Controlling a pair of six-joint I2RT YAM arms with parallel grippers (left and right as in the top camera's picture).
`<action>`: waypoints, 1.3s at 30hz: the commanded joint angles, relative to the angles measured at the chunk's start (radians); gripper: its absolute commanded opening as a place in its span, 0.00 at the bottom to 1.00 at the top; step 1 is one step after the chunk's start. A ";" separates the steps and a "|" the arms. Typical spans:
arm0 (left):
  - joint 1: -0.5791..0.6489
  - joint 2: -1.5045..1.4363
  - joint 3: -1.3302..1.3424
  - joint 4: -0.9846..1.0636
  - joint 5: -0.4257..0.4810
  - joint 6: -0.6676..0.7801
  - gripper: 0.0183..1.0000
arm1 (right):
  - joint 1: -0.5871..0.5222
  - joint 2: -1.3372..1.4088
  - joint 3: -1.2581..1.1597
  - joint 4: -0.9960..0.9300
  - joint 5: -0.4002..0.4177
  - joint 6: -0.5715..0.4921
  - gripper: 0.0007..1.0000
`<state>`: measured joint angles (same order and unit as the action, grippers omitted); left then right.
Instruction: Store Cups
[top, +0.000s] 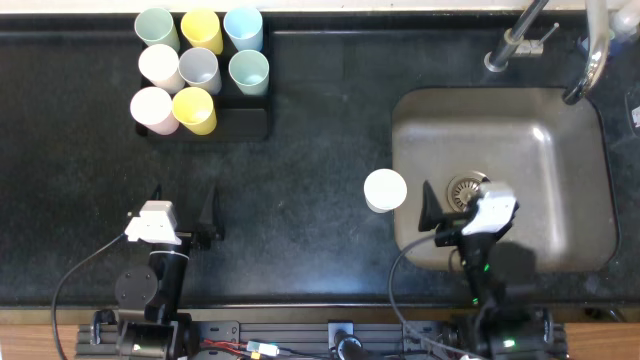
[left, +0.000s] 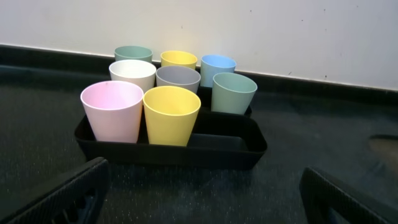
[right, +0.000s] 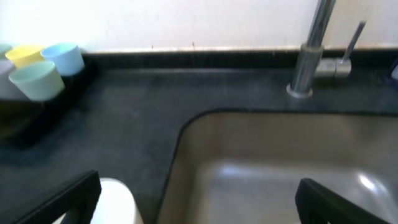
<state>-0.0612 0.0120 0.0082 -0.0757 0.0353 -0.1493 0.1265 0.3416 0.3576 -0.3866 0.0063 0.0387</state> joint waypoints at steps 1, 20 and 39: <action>-0.002 -0.008 0.000 -0.003 0.020 0.019 1.00 | 0.004 0.220 0.352 -0.205 -0.017 0.029 1.00; -0.002 -0.008 0.000 -0.003 0.020 0.019 1.00 | 0.010 1.116 1.077 -1.146 -0.261 -0.027 1.00; -0.002 -0.008 0.000 -0.003 0.020 0.019 1.00 | 0.094 1.484 1.077 -1.009 -0.204 -0.046 0.66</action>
<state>-0.0612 0.0120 0.0082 -0.0757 0.0391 -0.1493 0.1925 1.8179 1.4117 -1.4071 -0.1993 -0.0048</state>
